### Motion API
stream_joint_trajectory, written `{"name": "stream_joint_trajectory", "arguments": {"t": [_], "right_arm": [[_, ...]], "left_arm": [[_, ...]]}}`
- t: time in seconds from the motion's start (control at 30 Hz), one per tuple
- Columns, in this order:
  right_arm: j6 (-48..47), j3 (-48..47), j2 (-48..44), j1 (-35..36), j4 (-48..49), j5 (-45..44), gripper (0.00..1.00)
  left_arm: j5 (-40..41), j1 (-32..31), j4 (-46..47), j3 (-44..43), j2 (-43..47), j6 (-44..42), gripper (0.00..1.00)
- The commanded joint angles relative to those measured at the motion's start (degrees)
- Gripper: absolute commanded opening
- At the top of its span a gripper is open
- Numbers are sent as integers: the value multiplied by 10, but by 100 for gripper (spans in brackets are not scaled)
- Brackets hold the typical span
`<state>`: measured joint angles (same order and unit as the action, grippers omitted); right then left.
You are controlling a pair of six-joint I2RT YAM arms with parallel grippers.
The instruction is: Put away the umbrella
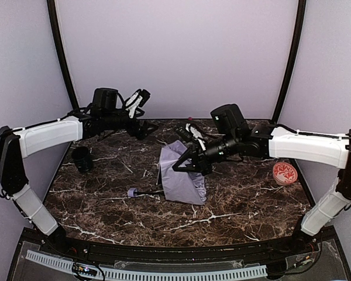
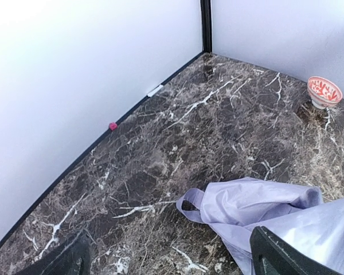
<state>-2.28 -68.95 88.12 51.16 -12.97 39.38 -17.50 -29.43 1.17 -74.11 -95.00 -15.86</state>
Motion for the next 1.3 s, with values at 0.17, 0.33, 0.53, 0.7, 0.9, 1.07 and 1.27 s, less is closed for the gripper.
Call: {"name": "stream_joint_trajectory", "arguments": {"t": [0.17,0.33,0.53,0.7,0.9,1.07,1.27], "right_arm": [[141,5,-15,-52,122,14,0],[199,25,4,-75,194,27,0],[206,25,8,-78,211,20,0],[205,43,7,-78,210,26,0],[198,48,6,-79,203,36,0],[179,42,3,-85,173,40,15],[262,84,21,-185,254,31,40]], "left_arm": [[-213,-80,37,143,174,17,86],[-291,-127,167,223,166,52,97],[-262,-149,174,199,103,69,97],[-204,-154,156,168,59,76,67],[-214,-157,216,183,60,99,21],[-217,-157,230,189,64,110,0],[-238,-157,225,196,62,119,0]]}}
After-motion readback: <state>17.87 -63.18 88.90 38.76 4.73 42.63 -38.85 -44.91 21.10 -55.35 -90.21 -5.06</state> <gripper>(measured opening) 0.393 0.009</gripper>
